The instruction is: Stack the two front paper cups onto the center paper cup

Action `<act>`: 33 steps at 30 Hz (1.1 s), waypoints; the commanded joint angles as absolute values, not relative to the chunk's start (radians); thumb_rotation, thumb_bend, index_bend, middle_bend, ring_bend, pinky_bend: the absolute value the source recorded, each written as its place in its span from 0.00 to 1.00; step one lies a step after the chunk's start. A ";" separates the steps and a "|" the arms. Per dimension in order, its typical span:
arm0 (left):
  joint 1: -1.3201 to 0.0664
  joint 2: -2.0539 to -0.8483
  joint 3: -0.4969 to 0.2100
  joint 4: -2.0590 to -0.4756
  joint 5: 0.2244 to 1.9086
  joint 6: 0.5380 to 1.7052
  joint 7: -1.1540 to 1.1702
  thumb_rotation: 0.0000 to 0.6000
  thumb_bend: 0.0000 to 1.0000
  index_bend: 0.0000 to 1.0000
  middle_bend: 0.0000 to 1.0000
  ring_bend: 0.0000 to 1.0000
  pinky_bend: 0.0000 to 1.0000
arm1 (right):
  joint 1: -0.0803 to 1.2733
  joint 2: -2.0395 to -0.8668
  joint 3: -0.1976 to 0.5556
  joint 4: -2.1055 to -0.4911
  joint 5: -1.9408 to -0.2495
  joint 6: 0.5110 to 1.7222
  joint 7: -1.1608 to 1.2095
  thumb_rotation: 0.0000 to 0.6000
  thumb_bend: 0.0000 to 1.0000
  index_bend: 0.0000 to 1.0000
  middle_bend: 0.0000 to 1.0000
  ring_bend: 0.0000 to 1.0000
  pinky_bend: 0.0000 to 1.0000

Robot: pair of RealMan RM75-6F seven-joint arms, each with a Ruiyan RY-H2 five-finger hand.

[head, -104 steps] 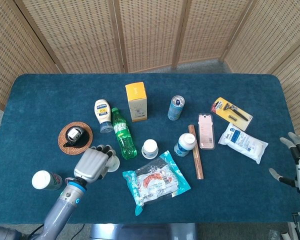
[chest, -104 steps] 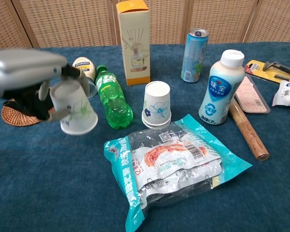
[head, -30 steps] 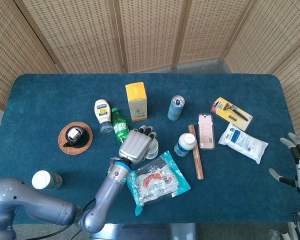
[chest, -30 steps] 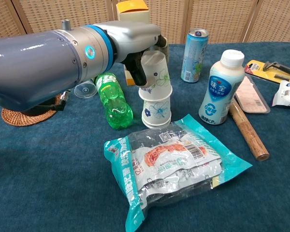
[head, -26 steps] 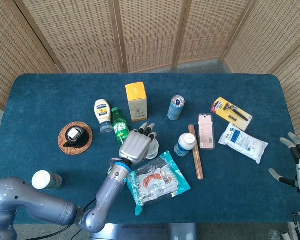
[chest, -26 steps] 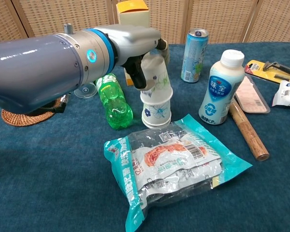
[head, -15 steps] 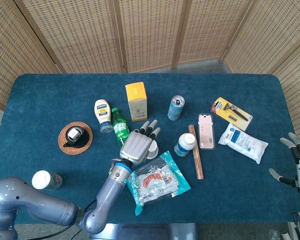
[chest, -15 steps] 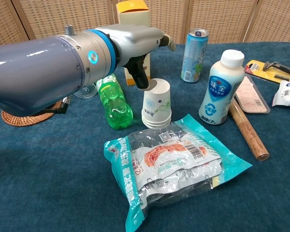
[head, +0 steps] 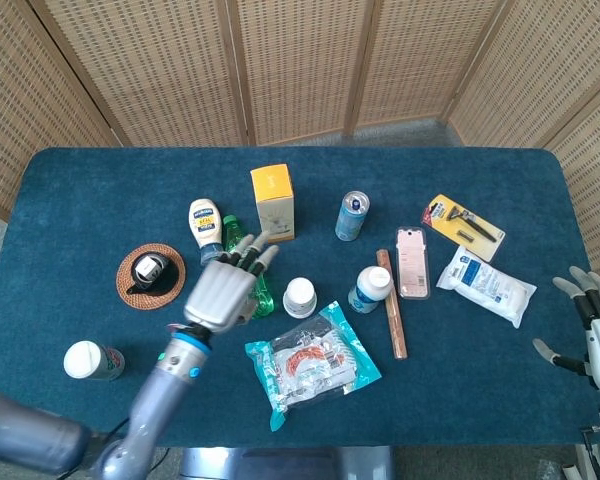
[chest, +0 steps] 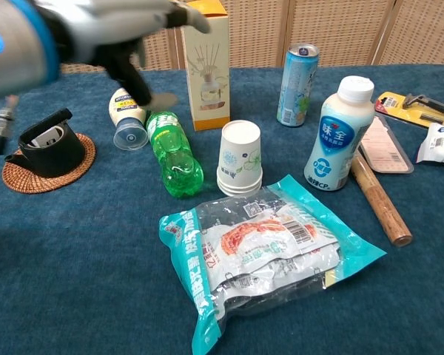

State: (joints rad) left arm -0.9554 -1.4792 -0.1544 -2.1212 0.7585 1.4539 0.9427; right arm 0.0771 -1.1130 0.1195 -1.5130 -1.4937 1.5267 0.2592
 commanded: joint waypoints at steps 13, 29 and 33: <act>-0.573 -0.967 0.175 -2.213 1.259 1.536 0.507 1.00 0.39 0.05 0.00 0.00 0.22 | 0.085 -1.126 0.103 -1.526 -1.518 1.522 0.190 1.00 0.19 0.18 0.06 0.00 0.25; -0.251 -0.878 0.282 -1.974 1.449 1.623 0.224 1.00 0.39 0.00 0.00 0.00 0.14 | 0.087 -1.130 0.103 -1.507 -1.527 1.537 0.085 1.00 0.19 0.18 0.06 0.00 0.25; -0.209 -0.898 0.274 -1.927 1.474 1.621 0.165 1.00 0.39 0.00 0.00 0.00 0.13 | 0.083 -1.123 0.107 -1.516 -1.520 1.545 0.045 1.00 0.19 0.18 0.05 0.00 0.23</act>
State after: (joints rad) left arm -0.2248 -0.8872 0.2765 -1.9429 1.4601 1.6201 0.1883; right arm 0.0846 -1.1253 0.1047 -1.5128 -1.5232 1.5413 0.0553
